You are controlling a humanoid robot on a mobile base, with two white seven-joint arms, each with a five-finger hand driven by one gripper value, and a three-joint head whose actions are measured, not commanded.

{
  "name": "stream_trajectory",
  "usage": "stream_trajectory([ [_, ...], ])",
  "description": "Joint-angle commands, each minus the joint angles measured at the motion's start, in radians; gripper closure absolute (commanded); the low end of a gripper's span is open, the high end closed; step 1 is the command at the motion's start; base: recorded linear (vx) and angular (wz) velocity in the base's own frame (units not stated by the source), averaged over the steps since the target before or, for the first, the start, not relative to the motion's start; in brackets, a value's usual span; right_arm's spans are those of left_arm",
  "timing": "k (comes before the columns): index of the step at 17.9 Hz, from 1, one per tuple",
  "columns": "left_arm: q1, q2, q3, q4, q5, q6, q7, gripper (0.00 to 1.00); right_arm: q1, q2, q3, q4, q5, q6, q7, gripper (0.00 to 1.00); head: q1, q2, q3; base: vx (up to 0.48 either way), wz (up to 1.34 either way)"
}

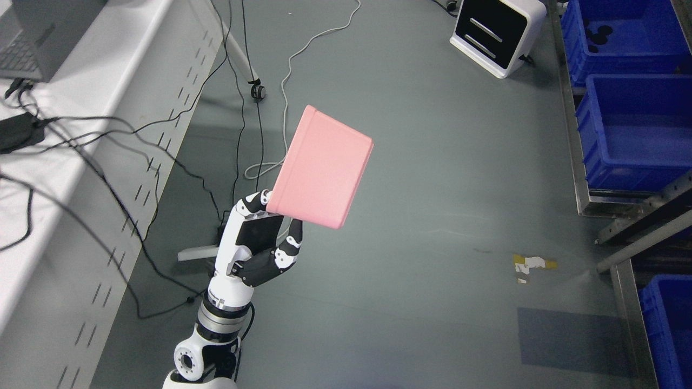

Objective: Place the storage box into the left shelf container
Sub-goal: 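Hold the pink box in the left hand while turning toward the shelving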

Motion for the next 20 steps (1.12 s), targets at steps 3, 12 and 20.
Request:
stream_trajectory([
  [3, 0.038, 0.017, -0.022, -0.001, -0.015, 0.000, -0.016, 0.98, -0.004, -0.018, 0.000, -0.017, -0.022, -0.001, 0.002, 0.00, 0.0000, 0.000, 0.000, 0.491, -0.47],
  [12, 0.137, 0.017, -0.082, 0.069, -0.115, 0.001, -0.036, 0.98, -0.004, -0.018, 0.000, -0.017, -0.022, 0.001, 0.002, 0.00, 0.0000, 0.000, 0.000, 0.284, -1.14],
  [20, 0.138, 0.017, -0.039, 0.138, -0.152, 0.016, -0.033, 0.98, -0.003, -0.018, 0.000, -0.017, -0.022, 0.001, 0.002, 0.00, 0.0000, 0.000, 0.000, 0.149, -1.00],
])
